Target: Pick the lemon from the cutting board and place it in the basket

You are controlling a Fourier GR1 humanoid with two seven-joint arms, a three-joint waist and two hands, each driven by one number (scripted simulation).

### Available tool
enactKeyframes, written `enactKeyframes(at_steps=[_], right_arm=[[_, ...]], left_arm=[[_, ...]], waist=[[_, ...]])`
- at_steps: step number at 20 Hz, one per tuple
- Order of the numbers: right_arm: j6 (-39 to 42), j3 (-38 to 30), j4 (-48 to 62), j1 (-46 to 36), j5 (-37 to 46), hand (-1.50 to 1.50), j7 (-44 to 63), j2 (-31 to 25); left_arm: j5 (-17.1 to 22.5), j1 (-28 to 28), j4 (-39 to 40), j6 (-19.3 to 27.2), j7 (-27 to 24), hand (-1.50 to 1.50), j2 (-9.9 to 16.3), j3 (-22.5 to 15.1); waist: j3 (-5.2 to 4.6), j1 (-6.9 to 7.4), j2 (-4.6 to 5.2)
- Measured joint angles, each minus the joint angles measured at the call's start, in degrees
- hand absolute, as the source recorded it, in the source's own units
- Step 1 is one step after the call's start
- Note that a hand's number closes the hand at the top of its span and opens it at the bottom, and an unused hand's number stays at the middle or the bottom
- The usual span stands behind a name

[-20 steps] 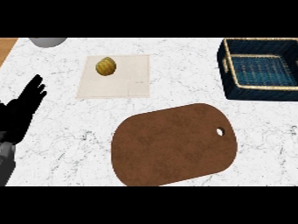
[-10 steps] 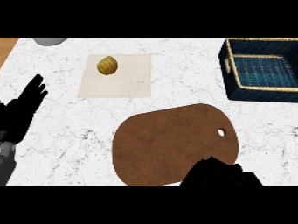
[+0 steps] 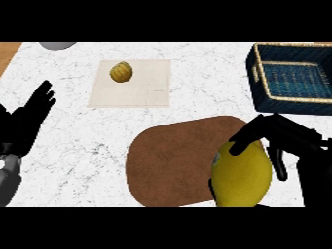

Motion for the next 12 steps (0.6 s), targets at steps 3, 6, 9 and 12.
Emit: enactKeyframes(at_steps=[3,6,9,12], right_arm=[[2.72,-6.85,1.79,-7.66,-1.37,1.50,2.97,-0.52],[4.60,-14.33,4.96,-14.82,-3.41,1.50,4.22,-3.16],[5.73,-21.13,8.91,-19.31,-5.70,1.50,3.44,-6.88],[5.59,-26.19,14.77,-21.76,-7.26,1.50,0.53,-10.40]], left_arm=[[-0.02,0.39,-0.44,-0.12,0.06,0.00,0.00,0.01],[0.24,0.82,-1.19,-0.56,0.30,0.00,-0.02,0.44],[0.09,0.63,-1.23,-0.42,0.32,0.00,-0.14,0.49],[-0.03,1.21,-2.33,-0.49,0.72,0.00,-0.14,0.61]], waist=[[-0.02,0.23,-0.04],[-0.06,0.45,-0.04],[-0.07,0.37,-0.01],[-0.12,0.57,0.02]])
